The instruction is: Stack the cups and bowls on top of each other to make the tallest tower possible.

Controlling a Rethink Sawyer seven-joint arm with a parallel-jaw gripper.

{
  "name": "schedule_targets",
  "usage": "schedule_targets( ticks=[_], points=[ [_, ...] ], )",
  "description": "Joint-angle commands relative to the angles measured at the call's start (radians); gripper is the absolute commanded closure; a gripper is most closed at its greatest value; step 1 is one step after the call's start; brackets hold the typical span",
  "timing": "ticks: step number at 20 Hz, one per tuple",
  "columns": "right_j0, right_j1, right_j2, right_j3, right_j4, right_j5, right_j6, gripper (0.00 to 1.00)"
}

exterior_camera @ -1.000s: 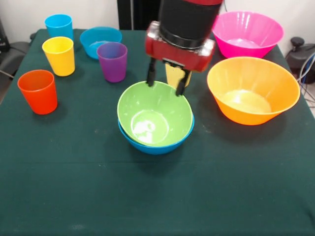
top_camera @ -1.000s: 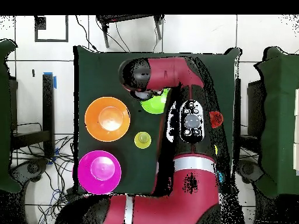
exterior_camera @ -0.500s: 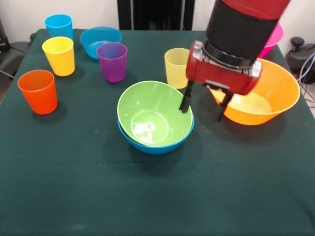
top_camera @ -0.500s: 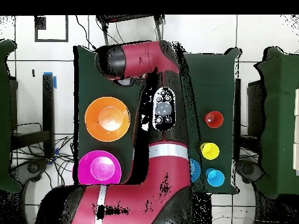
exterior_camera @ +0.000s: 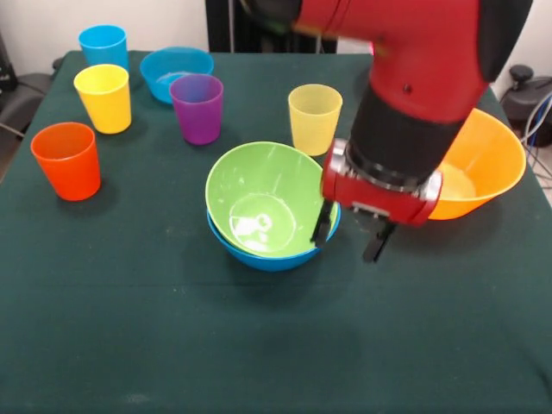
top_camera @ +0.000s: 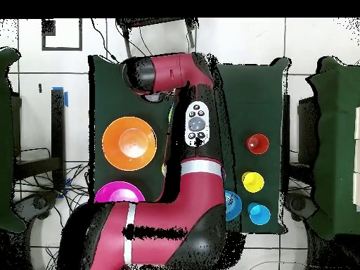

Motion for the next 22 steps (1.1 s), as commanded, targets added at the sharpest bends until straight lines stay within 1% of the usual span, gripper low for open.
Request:
schedule_targets(
  ticks=[1,3,5,6,9,12,13,15,17,19,21,22],
  points=[
    [0.001,0.149,0.052,-0.099,-0.033,-0.060,0.022,0.00],
    [0.005,0.172,0.048,-0.129,-0.015,-0.037,0.057,0.00],
    [0.015,0.195,0.045,-0.183,-0.020,-0.010,0.050,0.00],
    [0.022,0.199,0.049,-0.204,-0.035,-0.002,-0.001,0.00],
    [0.033,0.195,0.048,-0.239,-0.061,0.013,-0.102,0.00],
    [0.024,0.141,0.043,-0.195,-0.036,0.030,-0.120,0.00],
    [0.021,0.104,0.038,-0.164,-0.020,0.051,-0.120,0.00],
    [0.019,0.080,0.041,-0.175,-0.004,0.111,-0.137,0.00],
    [0.017,0.070,0.048,-0.180,0.004,0.137,-0.148,0.00],
    [0.016,0.070,0.053,-0.178,0.007,0.130,-0.147,0.00],
    [0.021,0.063,0.051,-0.157,0.008,0.112,-0.127,0.00],
    [0.023,0.068,0.050,-0.168,0.006,0.118,-0.123,0.00]
  ],
)
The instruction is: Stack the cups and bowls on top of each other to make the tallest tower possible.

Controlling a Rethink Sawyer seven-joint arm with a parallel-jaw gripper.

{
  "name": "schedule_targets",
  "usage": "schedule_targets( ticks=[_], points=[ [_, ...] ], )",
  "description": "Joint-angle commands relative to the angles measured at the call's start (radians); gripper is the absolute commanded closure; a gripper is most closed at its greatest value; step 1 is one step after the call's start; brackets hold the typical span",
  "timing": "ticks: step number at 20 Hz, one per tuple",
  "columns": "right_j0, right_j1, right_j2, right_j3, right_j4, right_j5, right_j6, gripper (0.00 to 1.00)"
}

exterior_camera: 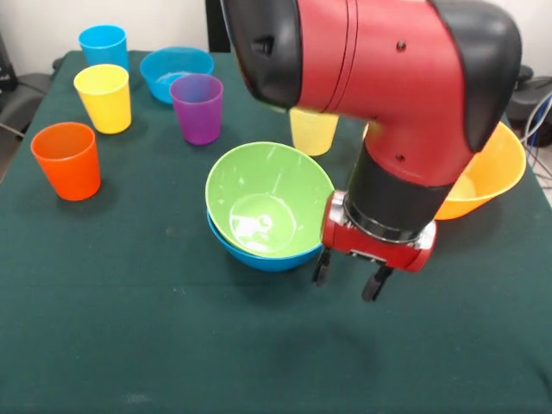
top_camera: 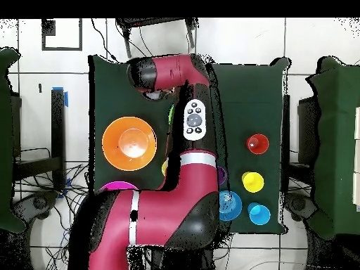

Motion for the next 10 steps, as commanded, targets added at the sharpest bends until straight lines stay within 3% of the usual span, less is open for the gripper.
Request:
schedule_targets(
  ticks=[1,5,10],
  points=[
    [0.024,-0.062,0.042,-0.012,-0.009,0.098,-0.121,0.00],
    [0.038,-0.069,0.030,-0.027,-0.026,0.110,-0.124,0.00],
    [0.028,-0.085,0.028,0.066,-0.022,0.021,-0.111,0.00]
  ],
)
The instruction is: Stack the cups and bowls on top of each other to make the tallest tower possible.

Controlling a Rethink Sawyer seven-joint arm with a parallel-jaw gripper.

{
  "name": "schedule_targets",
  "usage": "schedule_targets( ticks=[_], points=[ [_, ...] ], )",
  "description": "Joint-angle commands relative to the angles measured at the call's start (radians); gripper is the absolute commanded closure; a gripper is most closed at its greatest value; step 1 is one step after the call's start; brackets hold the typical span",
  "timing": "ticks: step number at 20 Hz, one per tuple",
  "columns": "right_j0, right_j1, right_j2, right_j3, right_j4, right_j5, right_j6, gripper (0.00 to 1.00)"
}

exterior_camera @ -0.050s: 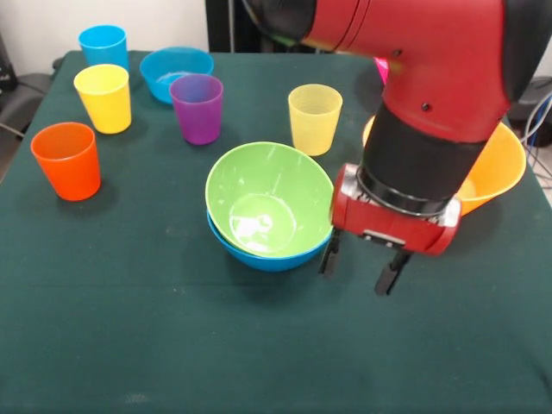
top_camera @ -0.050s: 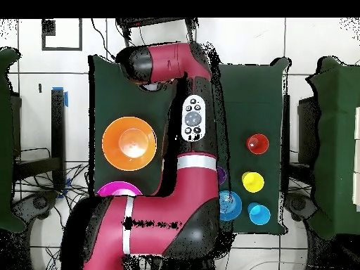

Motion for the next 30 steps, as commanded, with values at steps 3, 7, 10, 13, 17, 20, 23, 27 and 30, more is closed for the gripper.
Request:
schedule_targets(
  ticks=[3,7,10,13,17,20,23,27,30],
  points=[
    [0.019,0.010,0.030,0.093,-0.041,-0.048,-0.078,0.00],
    [0.028,0.052,0.022,0.082,-0.031,-0.060,0.000,0.00],
    [0.018,0.052,0.031,0.094,-0.003,-0.065,0.023,0.00],
    [-0.005,0.063,0.068,0.090,0.047,-0.052,0.030,0.00],
    [-0.012,0.109,0.052,-0.008,0.034,-0.040,0.017,0.00],
    [-0.014,0.136,0.045,-0.085,0.021,-0.010,-0.016,0.00],
    [-0.025,0.150,0.055,-0.158,0.017,0.060,-0.094,0.00],
    [-0.034,0.152,0.029,-0.180,-0.009,0.036,-0.140,0.00],
    [-0.040,0.151,0.008,-0.156,-0.009,0.011,-0.120,0.00]
  ],
)
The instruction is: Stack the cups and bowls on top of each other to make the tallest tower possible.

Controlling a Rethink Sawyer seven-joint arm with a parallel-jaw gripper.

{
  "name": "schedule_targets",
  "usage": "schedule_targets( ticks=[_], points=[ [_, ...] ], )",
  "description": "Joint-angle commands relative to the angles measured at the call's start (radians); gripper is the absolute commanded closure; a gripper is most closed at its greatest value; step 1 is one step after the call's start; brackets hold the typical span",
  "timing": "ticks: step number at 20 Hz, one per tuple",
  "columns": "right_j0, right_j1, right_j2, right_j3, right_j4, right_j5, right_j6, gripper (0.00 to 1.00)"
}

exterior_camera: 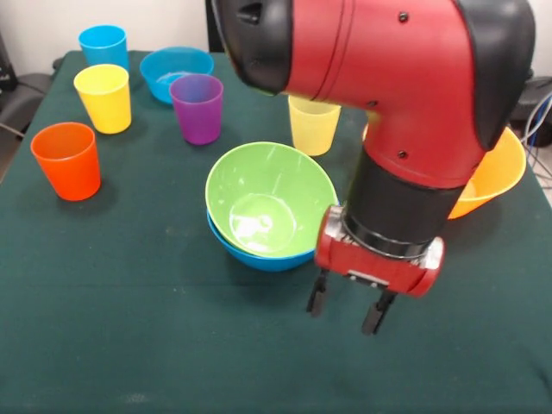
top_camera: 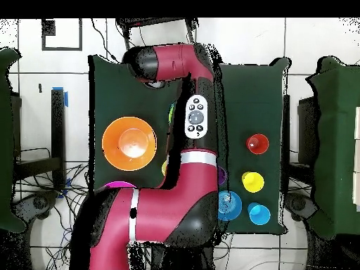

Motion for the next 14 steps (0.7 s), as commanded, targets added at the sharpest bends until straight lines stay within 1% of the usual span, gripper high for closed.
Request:
schedule_targets(
  ticks=[1,2,3,5,7,9,10,12,14],
  points=[
    [-0.042,0.019,0.030,0.000,-0.030,0.039,-0.113,0.00],
    [-0.047,0.011,0.035,0.011,-0.015,0.052,-0.117,0.00],
    [-0.061,0.004,0.052,0.018,0.012,0.097,-0.131,0.00],
    [-0.073,0.018,0.079,-0.022,0.032,0.131,-0.150,0.00],
    [-0.071,0.049,0.088,-0.092,0.029,0.157,-0.161,0.00],
    [-0.067,0.071,0.085,-0.137,0.015,0.161,-0.172,0.00],
    [-0.066,0.077,0.083,-0.147,0.007,0.153,-0.181,0.00],
    [-0.064,0.106,0.099,-0.193,0.003,0.167,-0.202,0.00],
    [-0.062,0.123,0.104,-0.219,0.001,0.171,-0.207,0.00]
  ],
)
